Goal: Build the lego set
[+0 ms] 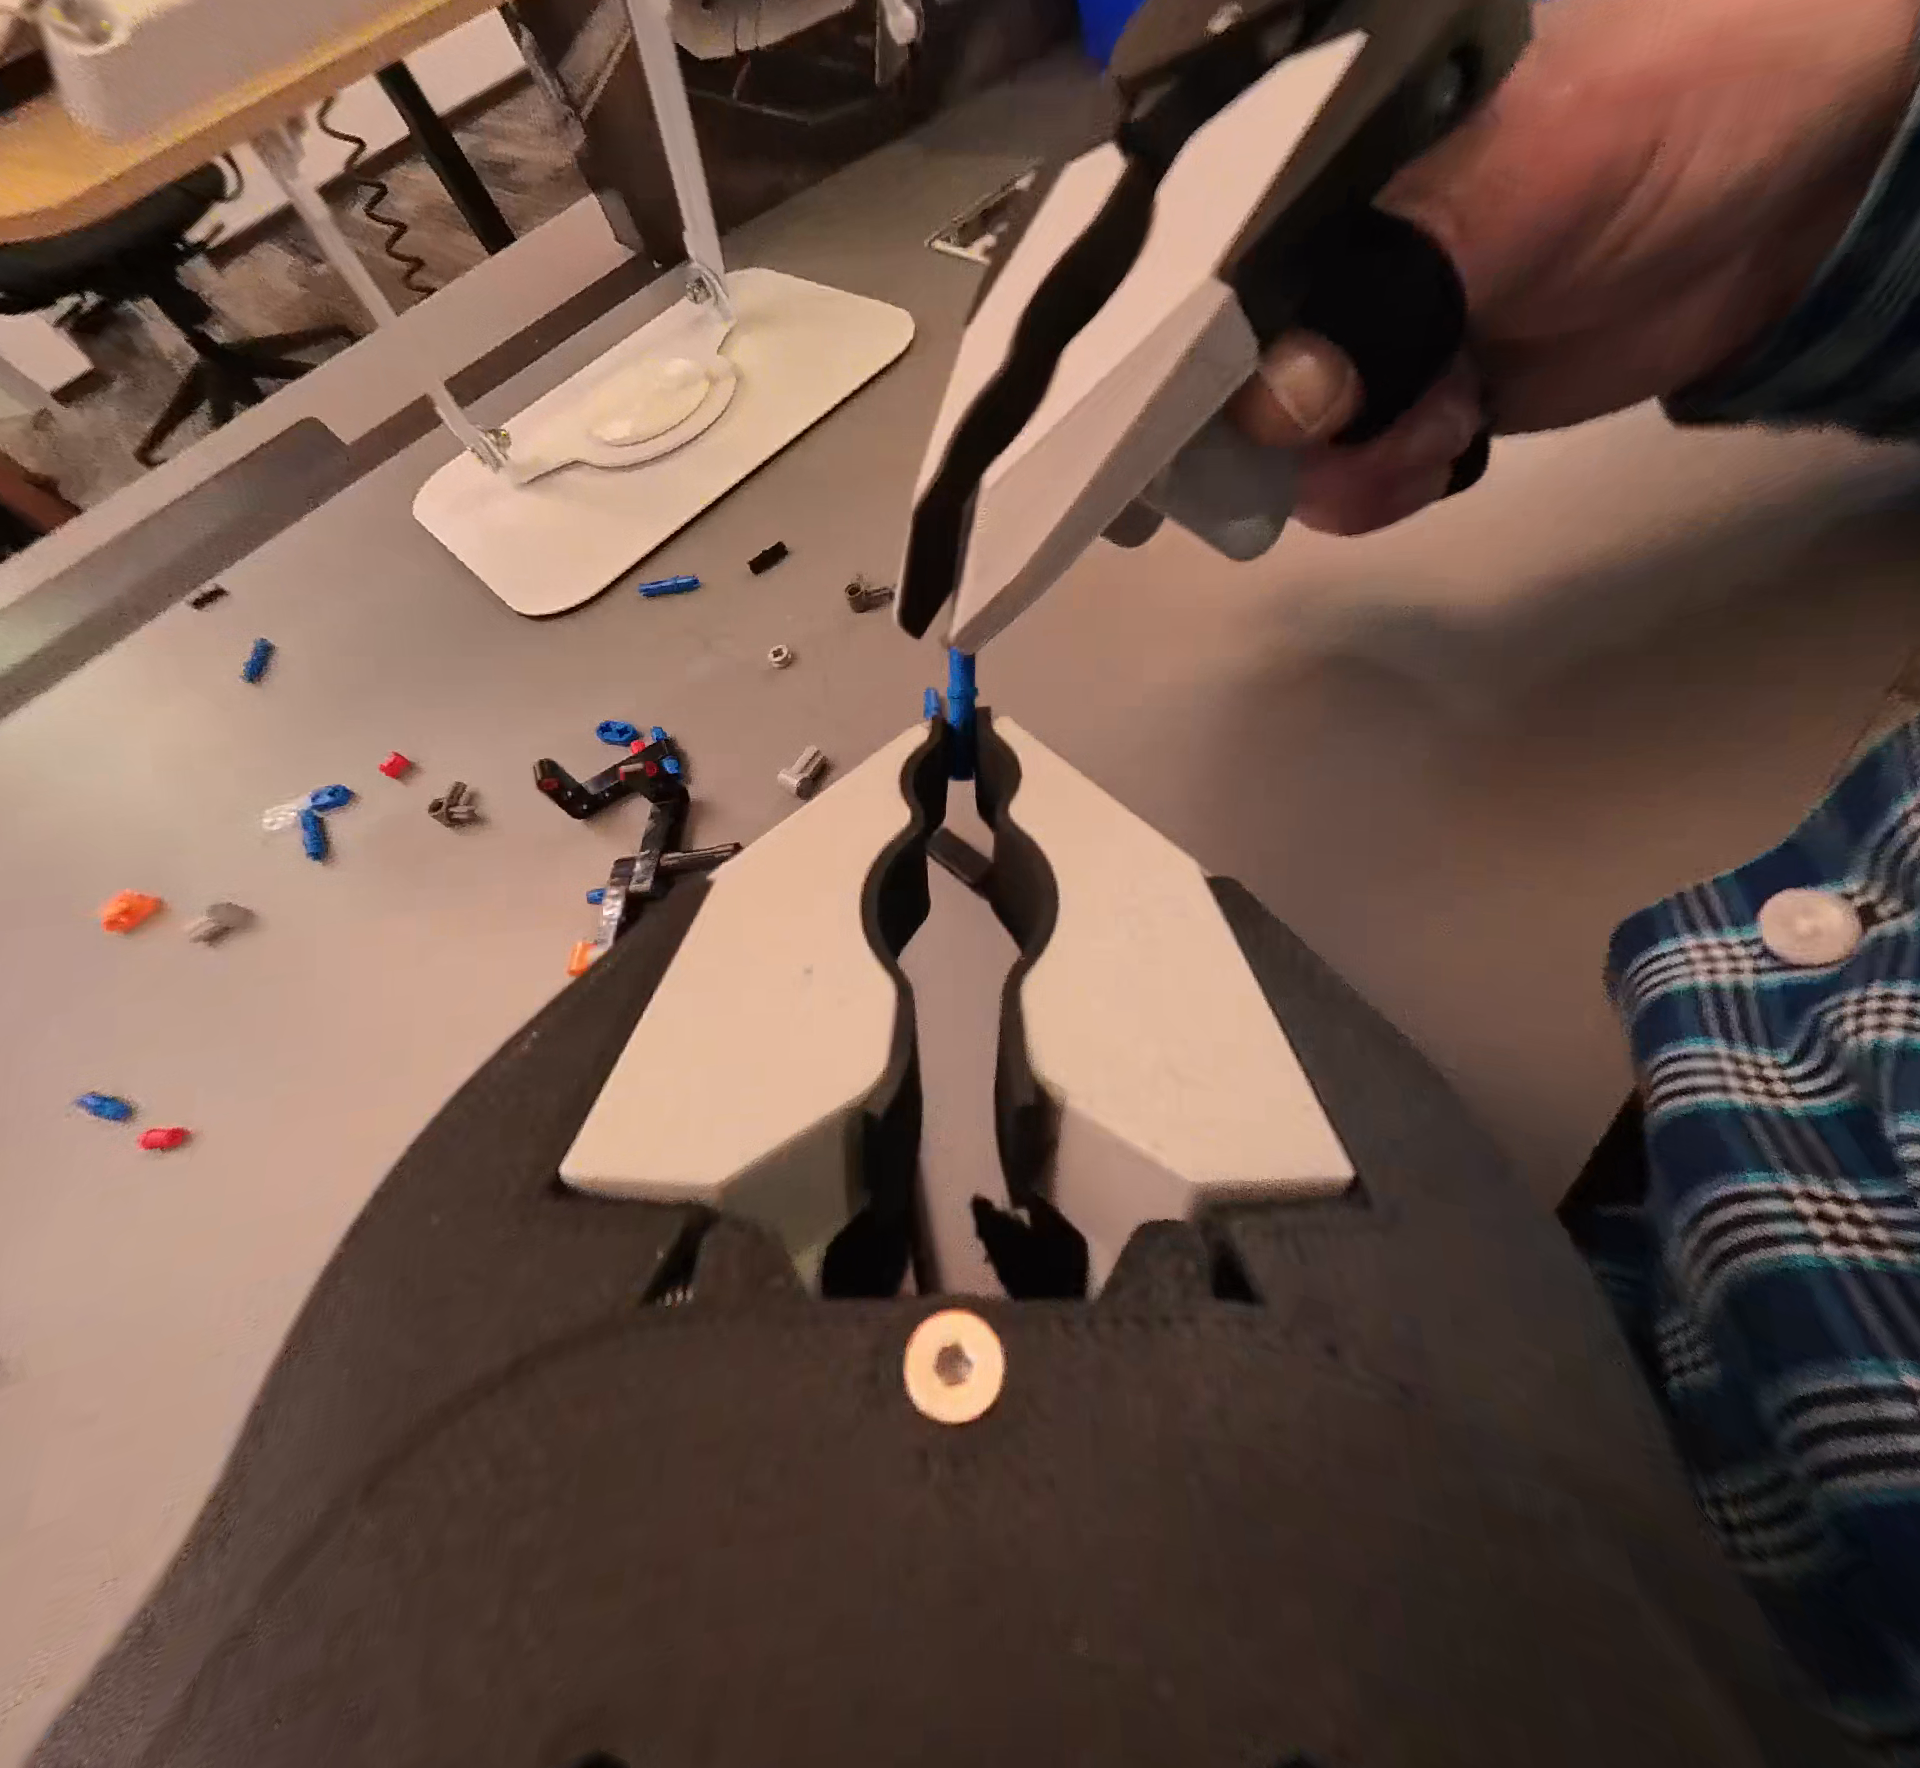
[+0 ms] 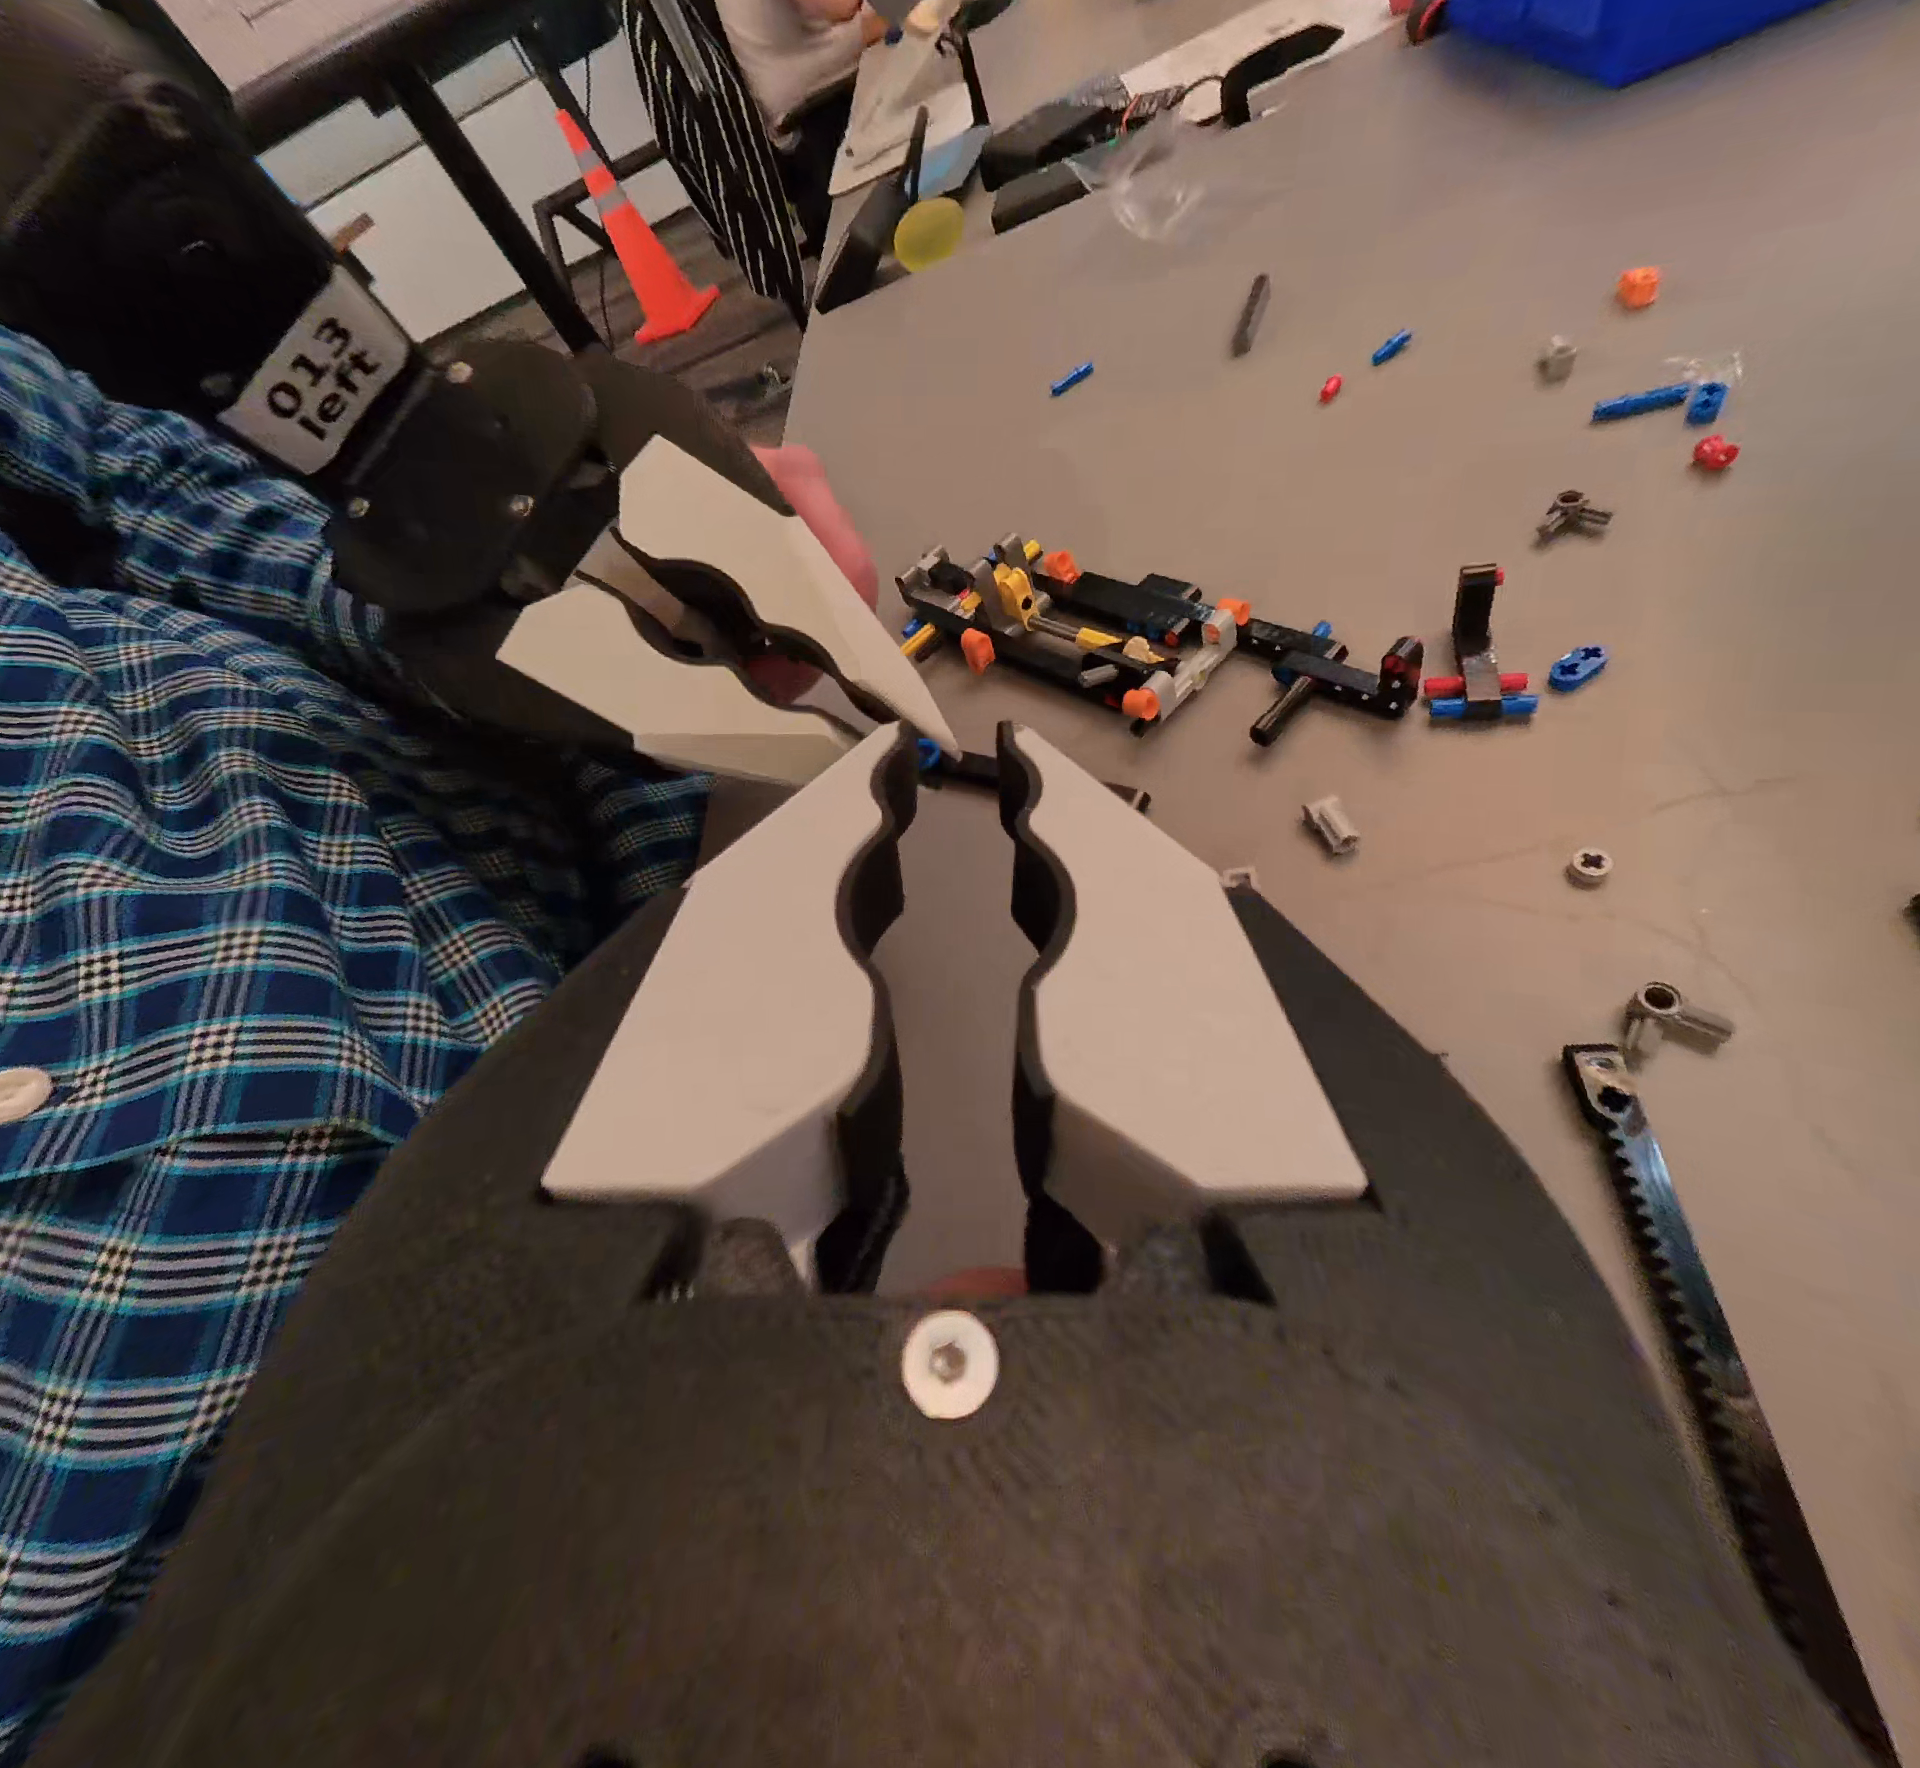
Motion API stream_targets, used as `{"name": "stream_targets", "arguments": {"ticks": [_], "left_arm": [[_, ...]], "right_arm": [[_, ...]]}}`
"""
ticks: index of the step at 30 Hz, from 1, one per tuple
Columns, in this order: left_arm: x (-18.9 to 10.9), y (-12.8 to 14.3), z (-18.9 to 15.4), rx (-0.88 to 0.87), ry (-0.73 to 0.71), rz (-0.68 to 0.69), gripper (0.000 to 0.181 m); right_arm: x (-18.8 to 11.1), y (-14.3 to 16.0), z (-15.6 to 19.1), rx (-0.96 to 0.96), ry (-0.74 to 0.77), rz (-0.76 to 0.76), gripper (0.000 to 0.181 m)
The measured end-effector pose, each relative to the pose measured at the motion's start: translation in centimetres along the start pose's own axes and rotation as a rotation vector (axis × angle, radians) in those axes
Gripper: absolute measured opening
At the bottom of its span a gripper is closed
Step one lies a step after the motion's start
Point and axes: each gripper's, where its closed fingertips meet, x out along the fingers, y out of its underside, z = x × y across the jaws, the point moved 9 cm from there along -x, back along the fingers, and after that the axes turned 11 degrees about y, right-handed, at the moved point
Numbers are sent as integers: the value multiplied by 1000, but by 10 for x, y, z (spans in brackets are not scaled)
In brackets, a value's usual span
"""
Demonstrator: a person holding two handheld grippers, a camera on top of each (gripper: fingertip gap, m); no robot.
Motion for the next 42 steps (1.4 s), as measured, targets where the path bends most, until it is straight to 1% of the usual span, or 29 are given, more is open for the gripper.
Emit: {"name": "stream_targets", "arguments": {"ticks": [1, 3, 4, 6, 9, 11, 13, 15, 17, 19, 23, 26, 30, 33, 42], "left_arm": [[-1, 0, 1, -25, 6, -20, 3], [-5, -3, 3, -78, 41, -82, 3], [-6, -4, 5, -125, 62, -107, 3], [-6, -2, 8, -256, 126, -155, 3], [-8, 1, 17, -522, 232, -281, 2], [-8, 4, 23, -686, 301, -361, 2], [-6, 6, 26, -808, 352, -419, 2], [-5, 7, 28, -890, 380, -465, 3], [-3, 6, 26, -940, 406, -498, 3], [-1, 7, 23, -997, 452, -521, 2], [1, 8, 18, -1060, 502, -541, 3], [3, 12, 17, -1093, 505, -543, 3], [6, 18, 17, -1143, 528, -540, 3], [7, 19, 18, -1146, 531, -529, 3], [8, 20, 17, -1150, 544, -509, 3]], "right_arm": [[-2, 0, 0, 3, -1, -9, 14], [-8, 0, -1, 11, -9, -52, 15], [-10, 0, 0, 1, -13, -74, 16], [-11, 3, 4, -53, 12, -70, 19], [-9, 3, 19, -281, 134, -82, 22], [-6, 4, 29, -467, 262, -88, 24], [-1, 5, 38, -610, 366, -105, 25], [3, 6, 46, -692, 437, -139, 24], [6, 6, 52, -744, 504, -160, 23], [8, 7, 53, -750, 564, -177, 20], [7, 11, 57, -789, 589, -189, 17], [9, 14, 56, -789, 587, -172, 16], [9, 16, 51, -763, 531, -154, 14], [7, 17, 47, -703, 474, -159, 11], [4, 19, 39, -615, 363, -178, 9]]}}
